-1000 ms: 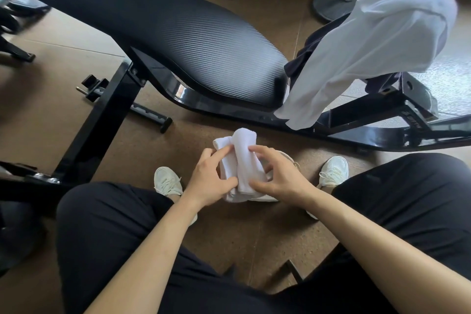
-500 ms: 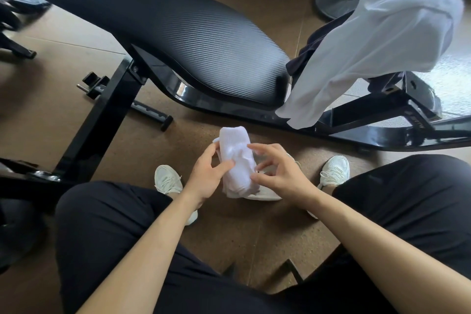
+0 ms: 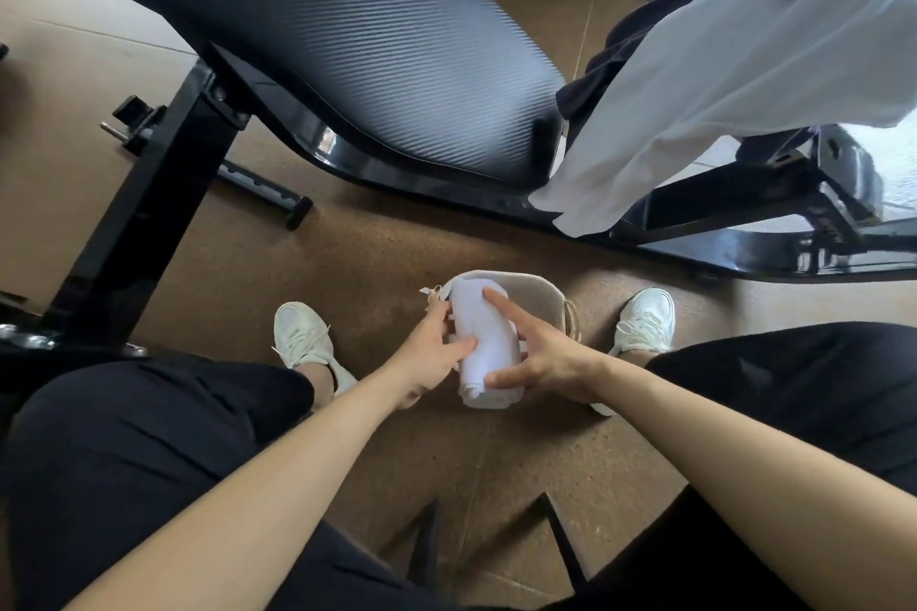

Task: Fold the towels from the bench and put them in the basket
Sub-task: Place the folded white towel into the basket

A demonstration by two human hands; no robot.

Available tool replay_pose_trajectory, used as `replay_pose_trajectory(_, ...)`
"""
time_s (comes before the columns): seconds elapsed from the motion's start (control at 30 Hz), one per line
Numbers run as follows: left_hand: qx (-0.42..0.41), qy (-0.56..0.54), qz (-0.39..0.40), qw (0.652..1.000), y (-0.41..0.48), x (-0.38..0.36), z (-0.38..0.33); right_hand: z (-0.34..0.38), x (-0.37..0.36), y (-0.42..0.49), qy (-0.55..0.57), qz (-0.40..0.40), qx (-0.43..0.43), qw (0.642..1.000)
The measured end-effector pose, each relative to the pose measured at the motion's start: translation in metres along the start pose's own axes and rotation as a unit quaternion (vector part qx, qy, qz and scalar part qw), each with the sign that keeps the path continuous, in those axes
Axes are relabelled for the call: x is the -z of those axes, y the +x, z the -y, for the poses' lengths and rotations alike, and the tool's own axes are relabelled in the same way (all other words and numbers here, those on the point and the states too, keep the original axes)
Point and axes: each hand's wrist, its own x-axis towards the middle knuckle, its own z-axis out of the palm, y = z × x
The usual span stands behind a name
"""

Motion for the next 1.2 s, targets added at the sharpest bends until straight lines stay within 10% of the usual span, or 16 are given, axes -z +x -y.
replay_pose_trajectory(0.3, 0.091, -0.059, 0.01, 0.994, 0.087, -0.042, 0.053, -0.084, 0.018, 0.081, 0.011, -0.06, -0.084, 0.995)
replay_pose_trajectory(0.5, 0.067, 0.135, 0.001, 0.989, 0.143, -0.04, 0.09, -0.13, 0.035, 0.132, 0.003, -0.119, -0.091, 0.989)
replay_pose_trajectory(0.6, 0.0, 0.276, -0.003, 0.961, 0.17, -0.039, 0.103, -0.149, 0.047, 0.166, 0.096, -0.047, 0.045, 0.993)
replay_pose_trajectory(0.7, -0.014, 0.36, 0.002, 0.933, 0.195, -0.043, 0.117, -0.219, 0.065, 0.215, 0.323, 0.146, 0.29, 0.889)
replay_pose_trajectory(0.77, 0.003, 0.409, 0.005, 0.913, 0.206, -0.046, 0.13, -0.221, 0.06, 0.223, 0.232, 0.184, 0.232, 0.926)
replay_pose_trajectory(0.83, 0.014, 0.44, 0.018, 0.898, 0.214, -0.049, 0.142, -0.207, 0.041, 0.223, 0.086, -0.011, -0.003, 0.996)
replay_pose_trajectory(1.2, -0.014, 0.443, 0.003, 0.896, 0.217, -0.064, 0.167, -0.214, 0.031, 0.22, -0.475, -0.171, -0.066, 0.861)
